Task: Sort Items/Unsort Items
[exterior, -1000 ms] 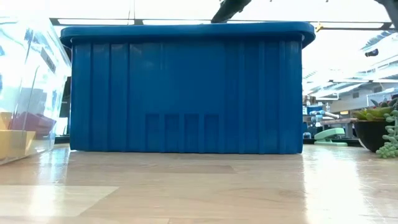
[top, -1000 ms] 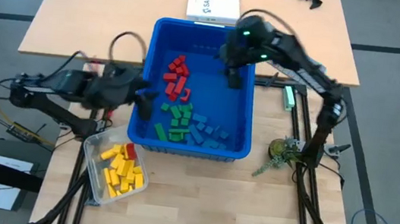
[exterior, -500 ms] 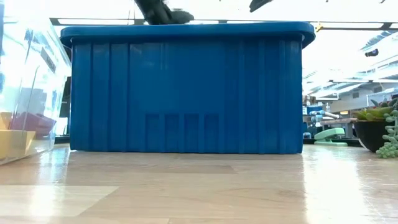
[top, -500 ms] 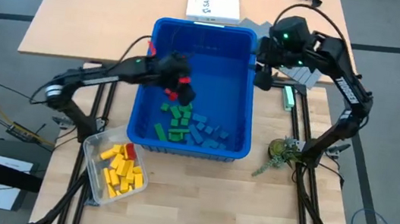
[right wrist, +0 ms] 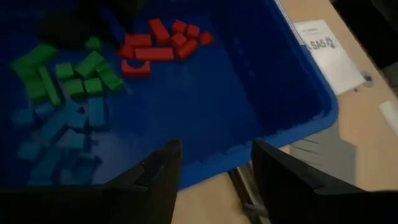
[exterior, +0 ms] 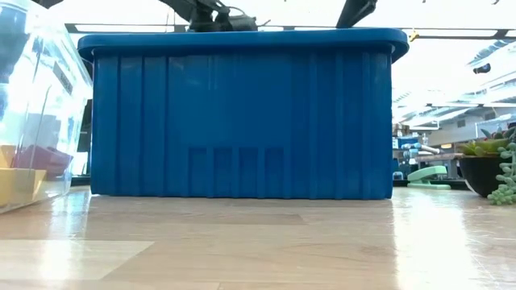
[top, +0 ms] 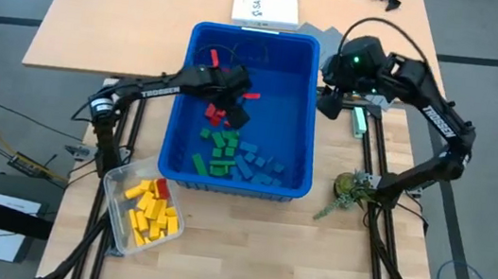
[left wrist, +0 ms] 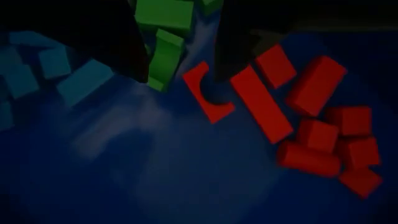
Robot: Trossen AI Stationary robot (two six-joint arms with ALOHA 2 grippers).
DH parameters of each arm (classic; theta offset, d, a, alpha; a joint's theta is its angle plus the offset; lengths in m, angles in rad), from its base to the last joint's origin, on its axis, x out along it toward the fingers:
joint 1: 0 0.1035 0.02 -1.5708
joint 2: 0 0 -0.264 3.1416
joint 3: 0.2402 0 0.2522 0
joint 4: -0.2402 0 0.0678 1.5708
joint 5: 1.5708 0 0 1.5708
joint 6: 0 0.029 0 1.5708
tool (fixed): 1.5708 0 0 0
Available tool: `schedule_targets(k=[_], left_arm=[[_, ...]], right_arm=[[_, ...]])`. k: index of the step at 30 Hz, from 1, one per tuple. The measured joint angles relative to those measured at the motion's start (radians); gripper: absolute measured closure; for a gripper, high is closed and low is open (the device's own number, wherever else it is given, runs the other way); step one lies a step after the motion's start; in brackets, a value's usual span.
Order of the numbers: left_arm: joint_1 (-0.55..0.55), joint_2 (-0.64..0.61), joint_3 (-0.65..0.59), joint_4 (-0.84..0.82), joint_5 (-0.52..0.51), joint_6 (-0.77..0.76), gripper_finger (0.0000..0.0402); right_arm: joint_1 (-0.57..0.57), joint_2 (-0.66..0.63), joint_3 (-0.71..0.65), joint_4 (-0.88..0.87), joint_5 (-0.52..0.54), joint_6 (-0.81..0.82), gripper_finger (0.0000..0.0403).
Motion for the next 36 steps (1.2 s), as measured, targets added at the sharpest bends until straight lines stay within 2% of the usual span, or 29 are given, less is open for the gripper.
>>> schedule_targets(k=[7, 12, 17, 25, 30, 36], left_arm=[[0.001, 0.072, 0.0, -0.024, 0.001, -0.083, 0.0208], [0.004, 0.155, 0.0, -0.024, 0.001, -0.086, 0.0208], [0.013, 0.221, -0.004, -0.013, 0.001, -0.096, 0.0208], [0.014, 0.242, -0.096, 0.077, 0.03, -0.146, 0.0211], [0.014, 0.239, -0.137, 0.124, 0.03, -0.125, 0.0252], [0.006, 0.232, -0.137, 0.124, 0.01, -0.032, 0.0355]], right_arm=[[0.007, -0.143, -0.353, 0.33, 0.084, 0.092, 0.0218], [0.007, -0.196, -0.555, 0.563, 0.051, 0.184, 0.0217], [-0.006, -0.185, -0.652, 0.664, -0.058, 0.241, 0.0219], [-0.006, -0.18, -0.757, 0.738, -0.066, 0.25, 0.022], [-0.004, -0.18, -0.773, 0.77, -0.067, 0.246, 0.0222], [0.002, -0.18, -0.775, 0.802, -0.069, 0.243, 0.0223]])
